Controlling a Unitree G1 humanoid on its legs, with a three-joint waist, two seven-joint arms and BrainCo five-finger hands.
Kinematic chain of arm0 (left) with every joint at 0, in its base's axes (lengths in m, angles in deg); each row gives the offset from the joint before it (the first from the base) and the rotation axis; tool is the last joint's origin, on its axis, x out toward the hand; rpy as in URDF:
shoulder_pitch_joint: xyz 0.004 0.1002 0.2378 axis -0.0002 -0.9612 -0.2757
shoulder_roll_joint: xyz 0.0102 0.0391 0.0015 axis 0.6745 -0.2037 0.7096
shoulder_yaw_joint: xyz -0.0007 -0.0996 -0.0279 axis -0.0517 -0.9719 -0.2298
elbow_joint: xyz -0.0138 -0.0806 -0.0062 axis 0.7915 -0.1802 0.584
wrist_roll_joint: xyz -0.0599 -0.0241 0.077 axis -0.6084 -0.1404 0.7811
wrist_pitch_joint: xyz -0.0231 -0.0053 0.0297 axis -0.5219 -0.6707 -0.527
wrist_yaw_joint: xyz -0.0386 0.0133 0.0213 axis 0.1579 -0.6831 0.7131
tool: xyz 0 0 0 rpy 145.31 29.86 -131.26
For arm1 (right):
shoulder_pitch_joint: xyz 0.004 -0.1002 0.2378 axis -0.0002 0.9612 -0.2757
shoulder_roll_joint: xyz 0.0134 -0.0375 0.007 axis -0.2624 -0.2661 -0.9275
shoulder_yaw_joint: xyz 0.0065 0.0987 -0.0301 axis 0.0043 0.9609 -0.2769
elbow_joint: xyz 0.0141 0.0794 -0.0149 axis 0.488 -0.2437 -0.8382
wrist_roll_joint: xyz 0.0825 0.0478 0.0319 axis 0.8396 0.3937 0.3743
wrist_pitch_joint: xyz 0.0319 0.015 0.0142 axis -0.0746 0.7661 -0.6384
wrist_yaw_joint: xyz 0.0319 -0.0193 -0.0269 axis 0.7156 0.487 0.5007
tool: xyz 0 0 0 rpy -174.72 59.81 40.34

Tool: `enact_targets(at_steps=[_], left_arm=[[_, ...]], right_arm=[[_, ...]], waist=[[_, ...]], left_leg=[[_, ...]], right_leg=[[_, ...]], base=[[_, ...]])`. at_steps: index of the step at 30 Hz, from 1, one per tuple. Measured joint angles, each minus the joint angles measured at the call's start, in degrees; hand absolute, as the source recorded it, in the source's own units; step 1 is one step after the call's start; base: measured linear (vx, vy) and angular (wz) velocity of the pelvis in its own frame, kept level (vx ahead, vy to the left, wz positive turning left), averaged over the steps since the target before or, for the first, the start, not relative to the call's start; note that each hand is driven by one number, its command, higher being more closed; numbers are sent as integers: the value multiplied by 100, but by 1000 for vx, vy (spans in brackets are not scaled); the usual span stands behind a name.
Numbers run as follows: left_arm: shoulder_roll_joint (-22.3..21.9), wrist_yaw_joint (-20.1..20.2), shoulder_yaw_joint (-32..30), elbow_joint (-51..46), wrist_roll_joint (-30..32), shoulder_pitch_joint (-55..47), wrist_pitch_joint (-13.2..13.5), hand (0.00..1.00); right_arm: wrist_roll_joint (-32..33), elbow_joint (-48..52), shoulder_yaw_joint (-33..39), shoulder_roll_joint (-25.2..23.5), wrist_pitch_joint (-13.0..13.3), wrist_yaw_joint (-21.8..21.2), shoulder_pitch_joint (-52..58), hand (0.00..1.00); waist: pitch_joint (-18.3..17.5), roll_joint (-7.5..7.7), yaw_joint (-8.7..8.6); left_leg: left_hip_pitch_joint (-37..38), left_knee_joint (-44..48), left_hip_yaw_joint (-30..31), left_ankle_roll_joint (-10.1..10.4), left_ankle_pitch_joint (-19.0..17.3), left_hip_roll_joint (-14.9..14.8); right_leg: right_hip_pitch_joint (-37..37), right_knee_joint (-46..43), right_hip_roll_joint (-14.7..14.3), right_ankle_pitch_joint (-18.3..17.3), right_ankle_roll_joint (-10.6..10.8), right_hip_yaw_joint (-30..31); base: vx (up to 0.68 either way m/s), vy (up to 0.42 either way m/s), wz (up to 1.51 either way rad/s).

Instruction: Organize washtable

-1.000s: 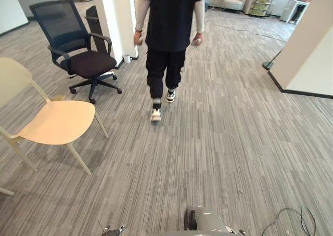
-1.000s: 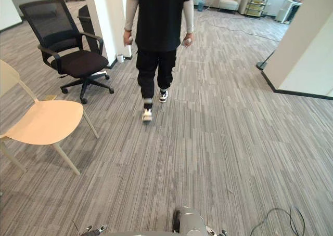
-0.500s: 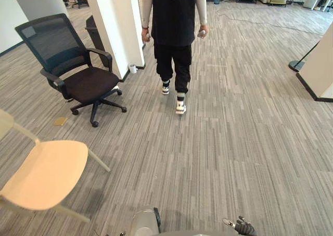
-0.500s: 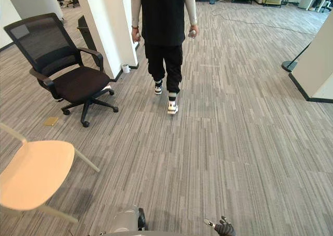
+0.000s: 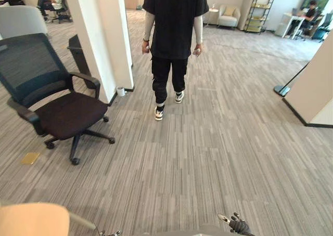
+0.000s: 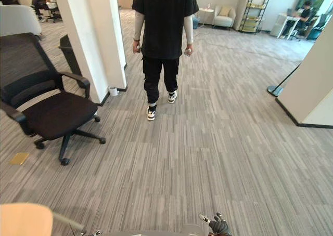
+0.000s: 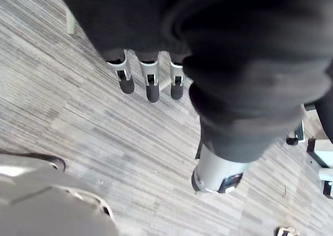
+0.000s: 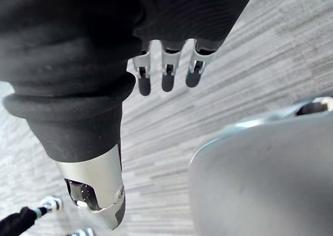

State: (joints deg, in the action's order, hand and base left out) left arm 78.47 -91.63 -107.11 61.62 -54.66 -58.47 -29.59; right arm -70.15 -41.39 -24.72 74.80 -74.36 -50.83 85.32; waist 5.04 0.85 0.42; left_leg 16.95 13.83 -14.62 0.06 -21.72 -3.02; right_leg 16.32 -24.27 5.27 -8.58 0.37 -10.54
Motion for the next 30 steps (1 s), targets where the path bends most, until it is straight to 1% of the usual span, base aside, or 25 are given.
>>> enact_targets(at_steps=[1,2,3,4,5,6,7,8,9,10,11,12,13,14,15,16,17,18,19,20,22,24,25,29,30], left_arm=[[-33,-1,-78,-26,-1,-14,1,0],[-36,0,-101,-34,1,-20,1,0],[-178,1,-260,-106,-1,-31,11,0],[-271,5,-456,-223,1,-4,23,0],[-342,4,-550,-250,0,48,35,0],[-460,-3,-728,-248,-3,71,20,0],[-510,-6,-779,-256,-47,51,14,0],[-524,-10,-816,-255,-57,21,5,0],[-499,-8,-801,-308,-58,28,5,0],[-496,-8,-772,-376,-58,24,8,0],[-481,-8,-709,-504,-56,-8,20,0],[-485,-12,-681,-536,-58,-19,32,0],[-466,-20,-676,-574,-84,-30,56,0],[-492,-34,-660,-585,-115,-24,61,0],[-548,-40,-636,-582,-126,-30,64,0],[-499,-31,-640,-508,-129,-48,60,0],[-416,-33,-624,-499,-130,-42,69,0],[-268,-44,-537,-442,-121,21,46,0],[-172,-47,-413,-389,-112,45,10,0],[-34,-25,-178,-289,-112,134,-7,0],[-3,71,-113,-224,-110,235,-14,0],[-6,39,-106,-142,-110,238,70,0],[330,-34,688,382,-104,-151,114,0],[330,-34,687,381,-104,-151,114,0],[330,-34,686,380,-104,-151,114,0]], right_arm=[[-1,0,-109,15,-16,3,57,0],[10,8,-156,21,-9,9,79,0],[-12,-7,-274,128,-21,9,73,0],[-40,4,-406,201,-21,2,44,0],[-60,6,-463,260,-23,-1,31,0],[-64,11,-607,424,-34,0,4,0],[-73,20,-627,461,-38,-2,-16,0],[-79,15,-629,471,-45,4,-9,0],[-126,-19,-654,458,-70,9,10,0],[-141,-19,-701,452,-79,7,11,0],[-166,-4,-779,420,-77,5,-29,0],[-167,-4,-772,388,-77,7,-62,0],[-166,-11,-756,342,-75,4,-92,0],[-166,8,-740,362,-57,0,-37,0],[-166,46,-740,401,-45,1,-14,0],[-169,37,-734,326,-56,13,-41,0],[-176,39,-739,227,-54,5,-28,0],[-184,21,-744,152,-52,4,39,0],[-185,2,-757,123,-52,-1,24,0],[-212,-11,-773,65,-52,-23,-16,0],[-277,-39,-755,-13,-53,-131,-56,0],[-275,-194,-716,-37,-16,-121,-77,0],[-256,-909,-626,249,-62,-108,-255,0],[-256,-909,-626,248,-62,-108,-253,0],[-256,-907,-626,248,-62,-108,-250,0]], waist=[[-4,11,-12],[-7,14,-28],[-13,-82,-28],[-25,-78,-7],[54,-159,34],[218,-288,96],[229,-367,111],[232,-399,133],[214,-333,194],[207,-282,225],[192,-185,242],[205,-139,240],[184,-76,261],[132,-136,332],[83,-229,345],[19,-184,332],[-12,-21,335],[-136,166,322],[-138,155,326],[-212,236,336],[-311,261,329],[-330,262,318],[21,239,182],[26,233,183],[47,202,183]], left_leg=[[110,80,180,116,-64,-14],[137,178,313,125,-69,-27],[3,636,553,275,27,-147],[-503,1683,756,331,279,-222],[-981,2744,895,262,732,-329],[-1700,4398,1078,395,2039,-636],[-1943,4895,1101,394,2002,-738],[-2277,5356,1101,268,1912,-851],[-2577,5438,994,269,1734,-882],[-2731,5317,925,282,1635,-879],[-2993,4795,806,291,1426,-893],[-3040,4387,741,255,1355,-905],[-2955,3175,575,310,1311,-920],[-2709,1646,460,324,1533,-900],[-2651,1066,499,284,1901,-911],[-2447,760,486,350,1663,-823],[-2320,548,471,328,1689,-665],[-2168,269,395,266,1742,-457],[-2109,166,380,250,1754,-385],[-1991,-61,359,222,1829,-252],[-1780,-422,345,160,1951,-103],[-1537,-660,364,139,2053,1],[-1151,-1975,983,154,2803,410],[-1153,-1975,983,156,2801,407],[-1159,-1975,982,157,2800,404]], right_leg=[[-15,171,-19,558,-42,80],[-32,111,-1,847,3,106],[-89,-114,-19,588,-6,-3],[-175,-158,-84,361,-3,-50],[-326,-144,-167,223,-35,-71],[-814,95,-337,84,-140,-44],[-1004,184,-416,36,-183,-37],[-1290,337,-470,-31,-223,-20],[-1625,610,-460,-50,-219,45],[-1775,759,-437,-50,-216,98],[-2000,1004,-380,-32,-176,178],[-2103,1106,-347,-22,-115,212],[-2272,1246,-289,-23,-24,265],[-2355,1304,-299,-63,66,282],[-2394,1321,-359,-120,155,290],[-2486,1333,-295,-189,246,306],[-2506,1330,-121,-184,262,276],[-2504,1340,85,-187,276,277],[-2514,1343,135,-183,283,282],[-2524,1348,200,-145,347,290],[-2572,1369,301,-63,470,294],[-2741,1454,363,-1,444,291],[-2848,1848,328,-330,592,629],[-2846,1850,328,-332,591,629],[-2840,1850,328,-335,586,630]], base=[[565,-129,28],[585,-167,29],[549,-204,26],[522,-217,16],[576,-208,-8],[465,-102,-22],[566,-61,-30],[445,-19,-24],[351,-30,-26],[390,-29,-35],[313,-2,-32],[466,25,-40],[366,83,-49],[356,110,-48],[365,181,-26],[355,185,5],[381,225,17],[268,160,14],[257,164,9],[162,89,4],[141,85,4],[85,64,4],[0,0,0],[0,0,0],[0,0,0]])
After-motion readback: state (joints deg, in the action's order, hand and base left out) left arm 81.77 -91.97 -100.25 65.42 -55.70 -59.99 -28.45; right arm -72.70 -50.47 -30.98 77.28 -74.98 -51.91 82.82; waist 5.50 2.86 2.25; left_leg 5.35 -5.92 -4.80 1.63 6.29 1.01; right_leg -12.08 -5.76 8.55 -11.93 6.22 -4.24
